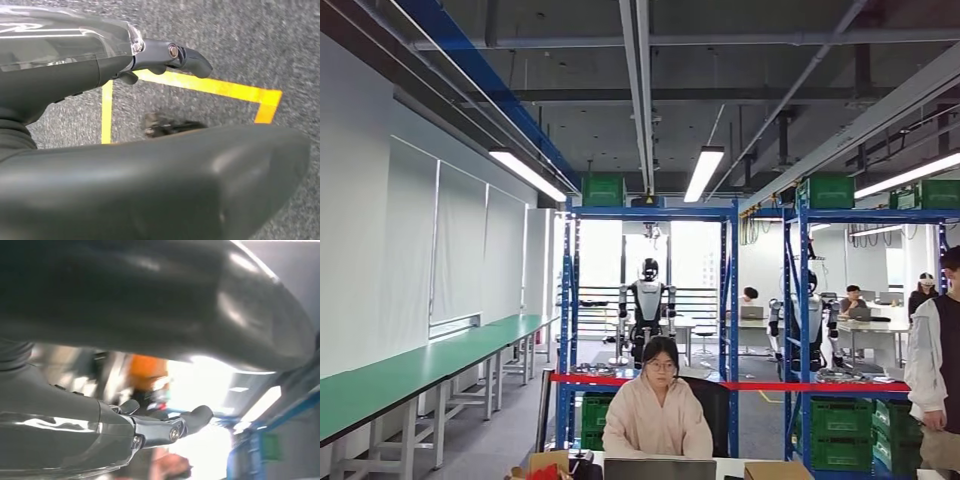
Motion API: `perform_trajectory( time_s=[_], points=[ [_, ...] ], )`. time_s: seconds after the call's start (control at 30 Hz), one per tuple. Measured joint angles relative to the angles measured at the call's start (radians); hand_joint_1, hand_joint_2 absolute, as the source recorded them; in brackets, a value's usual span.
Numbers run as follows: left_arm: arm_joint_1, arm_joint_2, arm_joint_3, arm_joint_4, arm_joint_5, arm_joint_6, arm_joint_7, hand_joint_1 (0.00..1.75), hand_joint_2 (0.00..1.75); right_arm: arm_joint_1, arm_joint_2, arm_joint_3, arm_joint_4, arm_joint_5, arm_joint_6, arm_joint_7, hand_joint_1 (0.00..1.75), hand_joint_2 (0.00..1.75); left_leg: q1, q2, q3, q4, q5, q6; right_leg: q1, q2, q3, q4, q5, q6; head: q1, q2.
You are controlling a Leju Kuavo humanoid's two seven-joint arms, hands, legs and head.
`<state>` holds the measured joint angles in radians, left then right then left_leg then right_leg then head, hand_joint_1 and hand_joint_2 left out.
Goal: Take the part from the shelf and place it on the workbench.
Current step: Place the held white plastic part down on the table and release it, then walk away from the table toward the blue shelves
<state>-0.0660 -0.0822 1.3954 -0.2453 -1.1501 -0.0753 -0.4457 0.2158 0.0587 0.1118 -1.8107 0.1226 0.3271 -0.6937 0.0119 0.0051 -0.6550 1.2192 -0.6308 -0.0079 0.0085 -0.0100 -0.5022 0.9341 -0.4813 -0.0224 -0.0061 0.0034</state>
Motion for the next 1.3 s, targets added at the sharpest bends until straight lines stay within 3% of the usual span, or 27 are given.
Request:
perform_trajectory(
  time_s=[0.03,0.07,0.1,0.17,0.23,0.27,0.33,0.37,0.4,0.47,0.5,0.53,0.57,0.6,0.67,0.73,0.77,0.83,0.9,1.0,1.03,1.07,1.1,1.17,1.23,1.27,1.3],
  points=[
    [0.000,0.000,0.001,0.000,0.001,0.000,0.000,0.00,0.00,-0.001,-0.004,0.002,0.040,0.019,-0.020,0.002,0.00,0.00,0.001,0.000,-0.002,0.044,-0.006,-0.004,0.000,-0.001,-0.017,0.004,0.010,0.002,0.000,0.000],
    [0.001,0.000,0.001,0.000,0.001,0.000,0.001,0.00,0.00,-0.002,-0.005,0.003,0.088,0.038,-0.038,0.006,0.00,0.00,0.003,0.000,0.010,0.057,0.012,-0.007,-0.001,-0.002,-0.035,0.010,0.019,0.005,0.000,0.000],
    [0.001,0.000,0.002,0.000,0.001,0.000,0.001,0.00,0.00,-0.006,-0.005,0.001,0.151,0.059,-0.057,0.011,0.00,0.00,0.006,0.000,0.039,0.034,0.044,-0.010,-0.003,-0.002,-0.052,0.018,0.026,0.009,0.000,0.000],
    [-0.002,-0.001,0.002,0.000,0.001,0.000,0.002,0.00,0.00,-0.019,-0.005,-0.009,0.293,0.088,-0.089,0.016,0.00,0.00,0.010,-0.001,0.134,-0.096,0.085,-0.015,-0.004,-0.003,-0.087,0.044,0.035,0.018,0.000,0.000],
    [-0.004,-0.004,0.003,0.000,-0.002,0.000,0.004,0.00,0.00,-0.035,-0.005,-0.022,0.428,0.105,-0.119,0.009,0.00,0.00,0.010,-0.004,0.204,-0.211,0.068,-0.007,-0.003,-0.003,-0.112,0.067,0.044,0.030,0.000,0.000],
    [-0.005,-0.005,0.004,0.000,-0.004,0.001,0.005,0.00,0.00,-0.043,-0.005,-0.027,0.486,0.109,-0.133,0.005,0.00,0.00,0.007,-0.005,0.214,-0.233,0.057,0.000,-0.002,-0.002,-0.118,0.072,0.051,0.035,0.000,0.000],
    [-0.004,-0.008,0.008,0.000,-0.010,0.003,0.008,0.00,0.00,-0.062,-0.006,-0.039,0.607,0.114,-0.165,0.002,0.00,0.00,0.005,-0.003,0.204,-0.235,0.066,0.020,-0.005,-0.001,-0.124,0.073,0.059,0.047,0.000,0.000],
    [-0.004,-0.010,0.010,0.000,-0.012,0.003,0.008,0.00,0.00,-0.071,-0.006,-0.045,0.669,0.118,-0.184,0.001,0.00,0.00,0.006,-0.001,0.195,-0.235,0.076,0.031,-0.007,0.001,-0.129,0.083,0.041,0.054,0.000,0.000],
    [-0.004,-0.011,0.011,0.000,-0.014,0.002,0.007,0.00,0.00,-0.081,-0.008,-0.052,0.731,0.125,-0.206,0.001,0.00,0.00,0.006,0.001,0.182,-0.235,0.088,0.040,-0.009,0.002,-0.138,0.109,0.005,0.059,0.000,0.000],
    [-0.005,-0.012,0.012,0.000,-0.014,0.002,0.007,0.00,0.00,-0.105,-0.011,-0.064,0.844,0.144,-0.253,0.000,0.00,0.00,0.005,0.003,0.153,-0.235,0.111,0.051,-0.011,0.004,-0.165,0.215,-0.098,0.068,0.000,0.000],
    [-0.005,-0.013,0.012,0.000,-0.014,0.002,0.008,0.00,0.00,-0.119,-0.012,-0.070,0.900,0.154,-0.281,0.000,0.00,0.00,0.003,0.004,0.138,-0.235,0.122,0.052,-0.012,0.004,-0.176,0.280,-0.136,0.069,0.000,0.000],
    [-0.005,-0.014,0.012,0.000,-0.013,0.002,0.010,0.00,0.00,-0.134,-0.015,-0.076,0.959,0.164,-0.309,0.000,0.00,0.00,0.001,0.005,0.123,-0.234,0.133,0.053,-0.012,0.004,-0.178,0.331,-0.151,0.070,0.000,0.000],
    [-0.005,-0.015,0.012,0.000,-0.013,0.002,0.013,0.00,0.00,-0.148,-0.018,-0.081,1.020,0.172,-0.338,0.000,0.00,0.00,-0.002,0.006,0.108,-0.233,0.144,0.053,-0.012,0.005,-0.167,0.354,-0.144,0.070,0.000,0.000],
    [-0.005,-0.017,0.012,0.000,-0.012,0.002,0.016,0.00,0.00,-0.162,-0.022,-0.086,1.085,0.176,-0.364,0.000,0.00,0.00,-0.004,0.007,0.095,-0.233,0.154,0.053,-0.011,0.005,-0.137,0.340,-0.119,0.067,0.000,0.000],
    [-0.006,-0.022,0.012,0.000,-0.011,0.001,0.019,0.00,0.00,-0.188,-0.033,-0.095,1.202,0.175,-0.397,0.005,0.00,0.00,-0.008,0.007,0.075,-0.232,0.173,0.051,-0.006,0.006,-0.033,0.215,-0.074,0.052,0.000,0.000],
    [-0.006,-0.029,0.012,0.000,-0.009,0.000,0.020,0.00,0.00,-0.209,-0.045,-0.109,1.306,0.166,-0.418,0.045,0.00,0.00,-0.011,0.006,0.064,-0.230,0.189,0.045,0.003,0.006,0.076,0.055,-0.072,0.035,0.000,0.000],
    [-0.006,-0.032,0.012,0.000,-0.008,0.000,0.021,0.00,0.00,-0.215,-0.050,-0.118,1.353,0.160,-0.427,0.079,0.00,0.00,-0.012,0.007,0.061,-0.230,0.197,0.040,0.007,0.006,0.106,0.007,-0.079,0.030,0.000,0.000],
    [-0.005,-0.037,0.012,0.000,-0.007,-0.001,0.023,0.00,0.00,-0.219,-0.056,-0.133,1.434,0.158,-0.452,0.157,0.00,0.00,-0.011,0.006,0.052,-0.227,0.208,0.029,0.007,0.004,0.116,-0.026,-0.076,0.023,0.000,0.001],
    [-0.001,-0.039,0.012,0.000,-0.006,-0.001,0.025,0.00,0.00,-0.215,-0.058,-0.140,1.492,0.166,-0.476,0.235,0.00,0.00,-0.010,0.003,0.037,-0.200,0.165,0.018,0.003,0.001,0.099,-0.033,-0.059,0.010,0.001,0.001],
    [-0.001,-0.040,0.013,0.000,-0.007,-0.001,0.026,0.00,0.00,-0.213,-0.057,-0.146,1.549,0.165,-0.484,0.392,0.00,0.00,-0.008,0.001,-0.001,-0.034,0.018,0.006,0.003,-0.002,0.050,-0.023,-0.028,-0.001,0.001,0.001],
    [-0.002,-0.040,0.013,0.000,-0.009,-0.001,0.027,0.00,0.00,-0.214,-0.056,-0.149,1.564,0.160,-0.477,0.458,0.00,0.00,-0.007,0.001,-0.007,0.026,-0.003,0.003,0.003,-0.002,0.030,-0.015,-0.019,-0.001,0.001,0.000],
    [-0.003,-0.040,0.013,0.000,-0.011,-0.001,0.027,0.00,0.00,-0.215,-0.054,-0.154,1.576,0.154,-0.467,0.522,0.00,0.00,-0.007,0.001,-0.003,0.063,0.001,0.001,0.003,-0.003,0.008,-0.004,-0.012,0.000,0.001,0.000],
    [-0.003,-0.040,0.013,0.000,-0.016,-0.002,0.028,0.00,0.00,-0.216,-0.052,-0.159,1.586,0.147,-0.453,0.578,0.00,0.00,-0.005,0.001,0.016,0.066,0.026,0.000,0.003,-0.004,-0.013,0.008,-0.005,0.002,0.001,0.000],
    [-0.005,-0.040,0.012,0.000,-0.026,-0.005,0.031,0.00,0.00,-0.216,-0.047,-0.169,1.599,0.134,-0.419,0.668,0.00,0.00,-0.002,0.001,0.100,-0.028,0.074,-0.001,0.003,-0.003,-0.054,0.037,0.004,0.007,0.001,0.000],
    [-0.010,-0.040,0.009,0.000,-0.041,-0.009,0.033,0.00,0.00,-0.217,-0.041,-0.179,1.607,0.120,-0.377,0.751,0.00,0.00,-0.002,0.000,0.197,-0.170,0.064,0.006,0.005,-0.002,-0.084,0.066,0.012,0.016,0.001,0.000],
    [-0.013,-0.040,0.007,0.000,-0.048,-0.012,0.034,0.00,0.00,-0.218,-0.039,-0.185,1.610,0.114,-0.361,0.785,0.00,0.00,-0.003,0.000,0.223,-0.216,0.050,0.010,0.006,-0.002,-0.094,0.075,0.018,0.020,0.001,0.000],
    [-0.015,-0.040,0.005,0.000,-0.053,-0.013,0.034,0.00,0.00,-0.219,-0.036,-0.190,1.613,0.110,-0.349,0.809,0.00,0.00,-0.005,0.000,0.230,-0.237,0.042,0.017,0.006,-0.002,-0.101,0.079,0.026,0.026,0.001,0.000]
  ],
)
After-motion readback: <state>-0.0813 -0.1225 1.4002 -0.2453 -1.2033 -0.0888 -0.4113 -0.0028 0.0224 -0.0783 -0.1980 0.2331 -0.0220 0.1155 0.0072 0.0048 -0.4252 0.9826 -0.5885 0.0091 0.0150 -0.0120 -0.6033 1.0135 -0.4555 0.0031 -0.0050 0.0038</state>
